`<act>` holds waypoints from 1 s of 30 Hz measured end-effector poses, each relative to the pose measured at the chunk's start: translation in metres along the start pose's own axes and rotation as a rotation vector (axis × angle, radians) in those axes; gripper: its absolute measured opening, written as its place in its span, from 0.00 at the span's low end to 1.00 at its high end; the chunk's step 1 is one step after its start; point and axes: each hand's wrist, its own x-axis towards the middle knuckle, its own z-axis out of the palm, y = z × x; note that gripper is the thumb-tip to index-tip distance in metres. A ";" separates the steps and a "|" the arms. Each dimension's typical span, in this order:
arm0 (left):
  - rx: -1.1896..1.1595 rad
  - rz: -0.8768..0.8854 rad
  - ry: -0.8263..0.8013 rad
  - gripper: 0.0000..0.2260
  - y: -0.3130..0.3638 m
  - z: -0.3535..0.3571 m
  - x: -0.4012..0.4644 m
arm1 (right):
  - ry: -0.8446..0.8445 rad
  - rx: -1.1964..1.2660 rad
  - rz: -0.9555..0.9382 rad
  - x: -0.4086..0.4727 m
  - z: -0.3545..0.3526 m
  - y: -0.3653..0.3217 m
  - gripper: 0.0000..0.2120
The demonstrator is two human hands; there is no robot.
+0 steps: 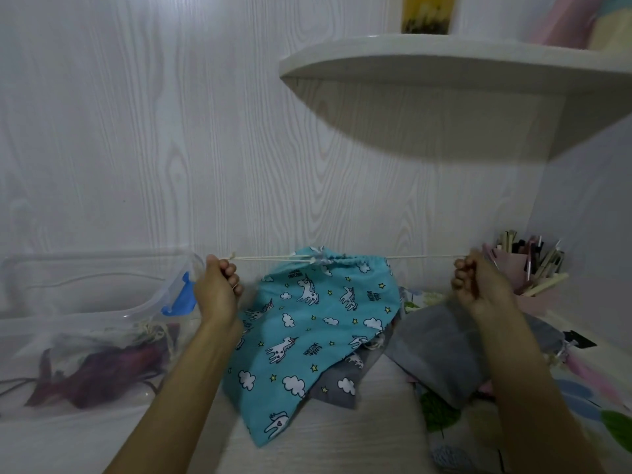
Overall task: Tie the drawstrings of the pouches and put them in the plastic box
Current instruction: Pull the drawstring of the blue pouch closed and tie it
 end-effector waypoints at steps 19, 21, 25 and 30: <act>1.851 0.518 -0.372 0.14 0.013 0.007 -0.022 | -0.500 -1.672 -0.087 -0.043 0.028 -0.019 0.12; 1.649 0.371 -0.619 0.10 0.013 0.014 -0.028 | -0.739 -1.711 0.061 -0.058 0.042 -0.011 0.08; 1.815 0.341 -0.861 0.13 -0.019 0.014 -0.034 | -0.775 -1.937 0.156 -0.062 0.056 0.029 0.22; 1.889 0.529 -0.896 0.15 -0.040 0.009 -0.029 | -0.643 -1.795 -0.016 -0.060 0.056 0.035 0.13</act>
